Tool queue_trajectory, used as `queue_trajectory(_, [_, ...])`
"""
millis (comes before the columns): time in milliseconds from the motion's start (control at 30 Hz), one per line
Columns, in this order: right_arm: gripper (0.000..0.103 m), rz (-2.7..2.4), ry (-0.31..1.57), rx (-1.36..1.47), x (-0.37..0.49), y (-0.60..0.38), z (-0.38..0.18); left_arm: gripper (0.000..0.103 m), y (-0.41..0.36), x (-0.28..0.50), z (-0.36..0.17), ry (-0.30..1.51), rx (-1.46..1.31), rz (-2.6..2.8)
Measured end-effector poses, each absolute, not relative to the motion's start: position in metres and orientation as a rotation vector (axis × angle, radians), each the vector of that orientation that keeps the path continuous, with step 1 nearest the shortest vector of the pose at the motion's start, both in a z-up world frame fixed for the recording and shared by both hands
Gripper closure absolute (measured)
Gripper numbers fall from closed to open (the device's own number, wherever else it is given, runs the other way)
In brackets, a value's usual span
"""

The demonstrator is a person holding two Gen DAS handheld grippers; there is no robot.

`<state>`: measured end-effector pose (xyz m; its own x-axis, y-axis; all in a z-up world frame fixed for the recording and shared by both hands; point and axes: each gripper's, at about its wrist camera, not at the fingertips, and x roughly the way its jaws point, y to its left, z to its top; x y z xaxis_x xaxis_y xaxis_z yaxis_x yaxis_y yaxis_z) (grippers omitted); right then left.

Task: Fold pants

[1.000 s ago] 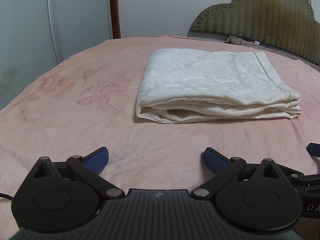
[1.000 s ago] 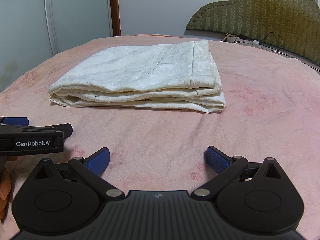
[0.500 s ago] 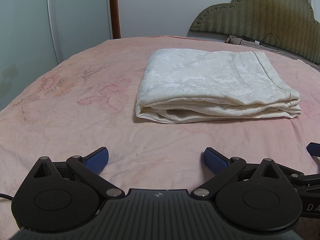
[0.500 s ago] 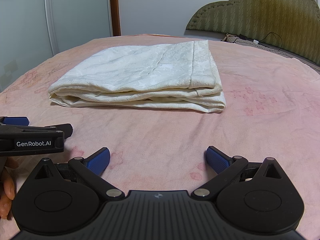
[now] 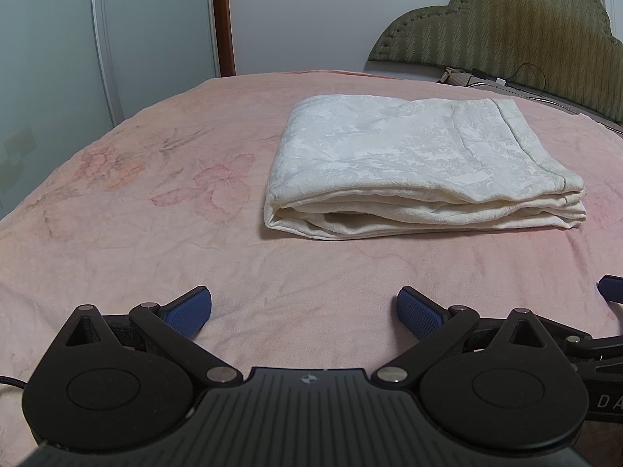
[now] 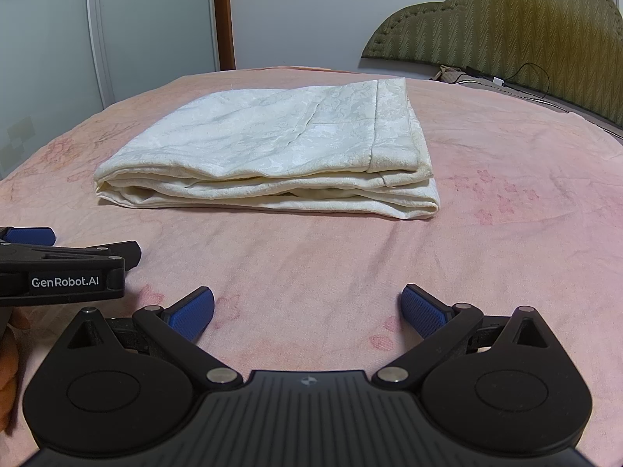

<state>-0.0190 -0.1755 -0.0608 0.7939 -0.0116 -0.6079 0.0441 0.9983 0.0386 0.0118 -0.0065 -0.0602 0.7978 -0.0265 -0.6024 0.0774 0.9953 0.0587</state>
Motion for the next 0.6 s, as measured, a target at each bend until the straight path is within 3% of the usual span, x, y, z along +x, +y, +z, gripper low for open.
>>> queue_trajectory(600, [0.0, -0.03, 0.653, 0.051, -0.019, -0.1754, -0.0607, 0.0, -0.0059, 0.0114, -0.0606, 0.645, 0.082, -0.058])
